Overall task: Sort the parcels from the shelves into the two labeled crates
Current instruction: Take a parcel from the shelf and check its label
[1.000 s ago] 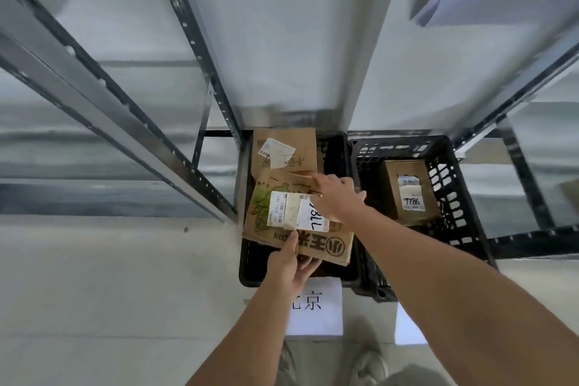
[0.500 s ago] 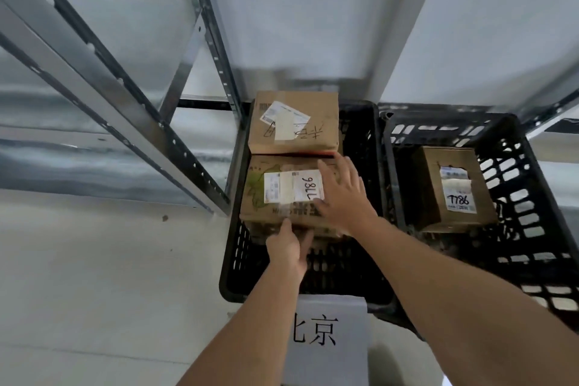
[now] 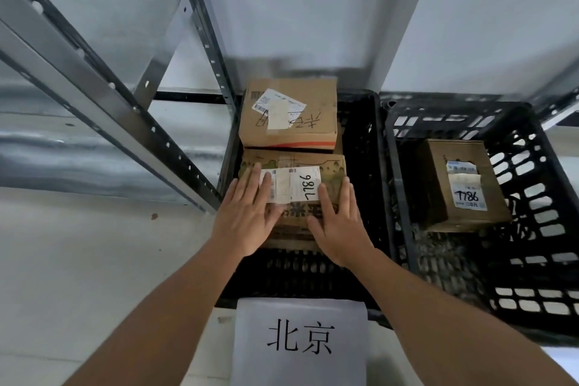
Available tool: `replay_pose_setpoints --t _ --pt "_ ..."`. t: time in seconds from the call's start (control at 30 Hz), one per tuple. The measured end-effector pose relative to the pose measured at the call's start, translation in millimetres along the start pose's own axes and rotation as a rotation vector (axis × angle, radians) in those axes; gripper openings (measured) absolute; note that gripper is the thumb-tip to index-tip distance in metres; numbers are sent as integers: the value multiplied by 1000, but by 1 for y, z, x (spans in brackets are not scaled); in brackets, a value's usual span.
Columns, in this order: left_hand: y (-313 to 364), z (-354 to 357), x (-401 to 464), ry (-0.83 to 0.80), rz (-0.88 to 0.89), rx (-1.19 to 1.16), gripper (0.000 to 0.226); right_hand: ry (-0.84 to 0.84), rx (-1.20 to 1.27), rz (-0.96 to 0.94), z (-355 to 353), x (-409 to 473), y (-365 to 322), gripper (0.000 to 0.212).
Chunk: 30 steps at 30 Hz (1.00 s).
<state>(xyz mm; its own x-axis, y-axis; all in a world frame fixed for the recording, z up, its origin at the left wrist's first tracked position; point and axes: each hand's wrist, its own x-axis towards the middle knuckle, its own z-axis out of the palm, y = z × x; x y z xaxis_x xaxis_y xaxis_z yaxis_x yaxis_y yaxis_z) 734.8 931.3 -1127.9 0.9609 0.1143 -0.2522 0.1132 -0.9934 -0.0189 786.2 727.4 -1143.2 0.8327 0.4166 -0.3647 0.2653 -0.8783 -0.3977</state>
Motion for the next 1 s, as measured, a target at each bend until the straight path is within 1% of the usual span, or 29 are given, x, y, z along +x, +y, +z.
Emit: replay_pose_setpoints --t 0.03,0.1,0.23,0.27,0.33,0.4,0.43,0.6,0.77,0.87,0.93,1.0 --pt "-3 8 0 -27 25 14 80 27 -33 -6 6 0 2 74" --pt "-4 22 -1 -4 36 -8 86 60 -93 -20 13 0 5 73" --pt "1 20 5 171 20 -33 81 73 -61 -8 2 3 6 66" --pt "3 17 8 187 29 -30 78 97 -80 -8 -2 4 7 64" --pt "6 13 15 143 59 -38 72 156 -169 -45 -5 9 8 64" --pt "8 15 19 49 71 -52 73 149 -194 -97 -3 19 9 66" --pt "7 16 21 28 69 -58 74 137 -196 -114 -1 24 9 67" --pt "5 26 23 105 79 -62 75 176 -196 -119 11 32 14 68" --pt "5 22 19 117 86 -72 75 191 -46 -208 -1 28 25 62" --pt "3 19 17 120 87 -62 77 253 62 -141 -14 22 38 58" --pt "1 17 16 114 82 -64 78 234 161 -99 -21 23 40 56" --pt "1 14 15 103 88 -59 78 205 198 -102 -24 26 36 56"
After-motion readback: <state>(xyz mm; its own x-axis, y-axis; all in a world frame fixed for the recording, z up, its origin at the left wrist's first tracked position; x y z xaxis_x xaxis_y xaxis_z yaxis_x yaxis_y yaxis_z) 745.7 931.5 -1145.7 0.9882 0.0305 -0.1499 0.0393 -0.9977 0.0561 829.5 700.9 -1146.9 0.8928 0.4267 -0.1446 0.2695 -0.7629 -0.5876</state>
